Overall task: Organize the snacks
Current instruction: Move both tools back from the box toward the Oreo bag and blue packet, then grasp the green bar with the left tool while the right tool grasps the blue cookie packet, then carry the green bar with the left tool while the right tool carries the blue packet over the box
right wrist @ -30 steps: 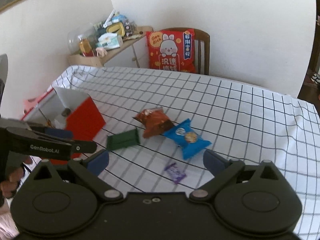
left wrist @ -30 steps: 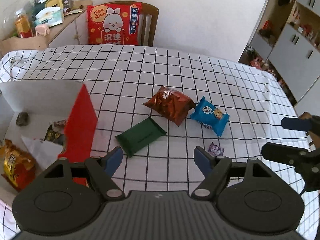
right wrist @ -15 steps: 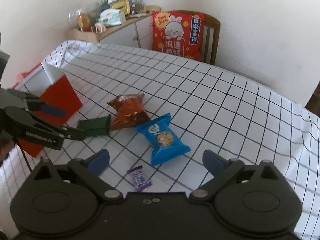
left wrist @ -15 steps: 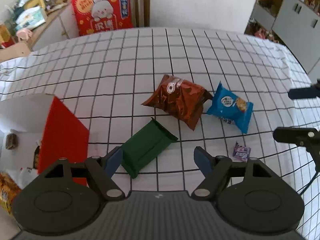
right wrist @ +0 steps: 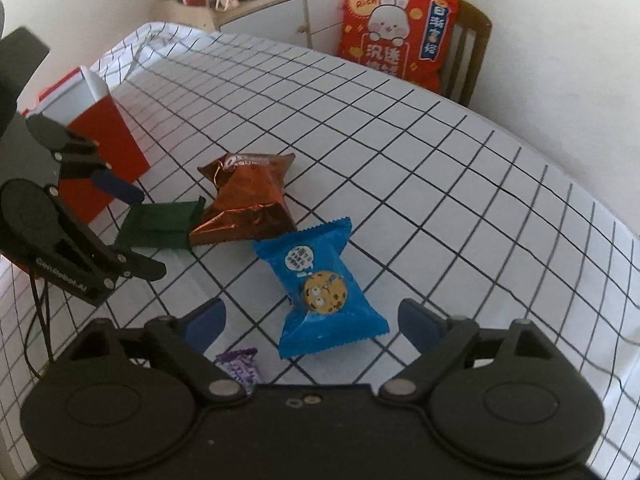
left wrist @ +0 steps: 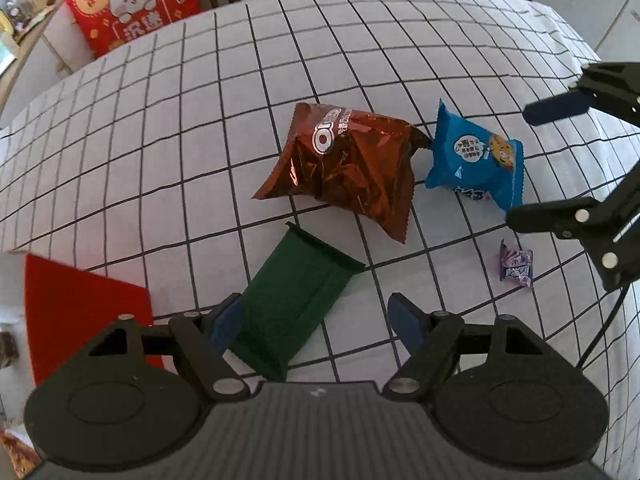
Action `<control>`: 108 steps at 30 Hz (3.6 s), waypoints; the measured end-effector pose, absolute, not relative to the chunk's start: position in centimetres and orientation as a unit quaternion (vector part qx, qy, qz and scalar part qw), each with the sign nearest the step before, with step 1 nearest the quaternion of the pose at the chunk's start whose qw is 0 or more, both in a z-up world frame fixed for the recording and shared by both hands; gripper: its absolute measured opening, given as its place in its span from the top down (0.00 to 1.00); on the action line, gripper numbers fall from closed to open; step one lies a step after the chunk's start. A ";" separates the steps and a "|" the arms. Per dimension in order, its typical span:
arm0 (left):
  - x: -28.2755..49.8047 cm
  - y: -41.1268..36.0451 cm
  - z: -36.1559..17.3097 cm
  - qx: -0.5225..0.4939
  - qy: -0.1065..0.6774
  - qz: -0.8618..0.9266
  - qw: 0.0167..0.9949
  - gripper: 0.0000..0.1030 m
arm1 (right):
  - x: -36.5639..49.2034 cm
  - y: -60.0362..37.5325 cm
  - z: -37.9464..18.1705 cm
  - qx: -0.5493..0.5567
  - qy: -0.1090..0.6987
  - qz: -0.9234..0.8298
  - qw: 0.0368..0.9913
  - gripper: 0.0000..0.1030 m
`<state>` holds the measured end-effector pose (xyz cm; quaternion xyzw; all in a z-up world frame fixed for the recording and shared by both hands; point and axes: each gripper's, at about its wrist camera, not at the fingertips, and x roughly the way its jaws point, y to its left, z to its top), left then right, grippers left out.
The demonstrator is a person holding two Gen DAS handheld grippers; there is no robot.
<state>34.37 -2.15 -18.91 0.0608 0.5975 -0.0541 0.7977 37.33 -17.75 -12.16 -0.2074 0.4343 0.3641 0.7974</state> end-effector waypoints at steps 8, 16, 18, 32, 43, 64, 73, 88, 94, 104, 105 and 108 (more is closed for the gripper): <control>36.1 -1.2 -20.0 0.065 0.616 -0.057 0.783 0.24 | 38.5 -16.5 -13.1 -0.215 0.436 0.363 0.795 0.20; 36.1 0.1 -20.3 0.053 0.613 -0.063 0.786 0.28 | 38.7 -16.1 -13.6 -0.221 0.436 0.366 0.792 0.30; 35.8 0.4 -20.1 0.053 0.609 -0.064 0.789 0.33 | 38.7 -16.0 -13.8 -0.225 0.436 0.361 0.793 0.36; 33.3 -0.8 -19.5 0.007 0.593 -0.009 0.805 0.53 | 36.6 -16.9 -13.6 -0.189 0.443 0.318 0.817 0.66; 29.7 0.9 -17.1 -0.093 0.565 0.044 0.819 0.54 | 33.4 -19.0 -11.2 -0.104 0.450 0.285 0.840 0.67; 18.8 2.0 -7.1 -0.141 0.501 0.099 0.848 0.53 | 23.5 -16.4 -3.7 -0.052 0.411 0.308 0.856 0.67; 15.0 5.3 -3.7 -0.142 0.481 0.123 0.856 0.53 | 20.3 -11.8 -1.2 -0.063 0.396 0.344 0.849 0.67; 12.5 14.0 -1.9 -0.152 0.451 0.178 0.861 0.53 | 18.4 -1.3 -0.3 -0.083 0.376 0.379 0.842 0.67; 12.4 17.9 -2.0 -0.148 0.448 0.205 0.857 0.53 | 19.1 2.1 -1.1 -0.092 0.378 0.375 0.841 0.67; 14.4 23.6 -4.2 -0.132 0.459 0.243 0.844 0.53 | 21.2 6.8 -3.5 -0.112 0.396 0.356 0.839 0.67; 14.6 24.1 -4.5 -0.131 0.461 0.245 0.843 0.53 | 21.6 7.2 -3.8 -0.111 0.400 0.355 0.838 0.67; 15.5 25.6 -5.6 -0.132 0.471 0.246 0.837 0.53 | 22.6 8.4 -4.8 -0.111 0.410 0.348 0.836 0.67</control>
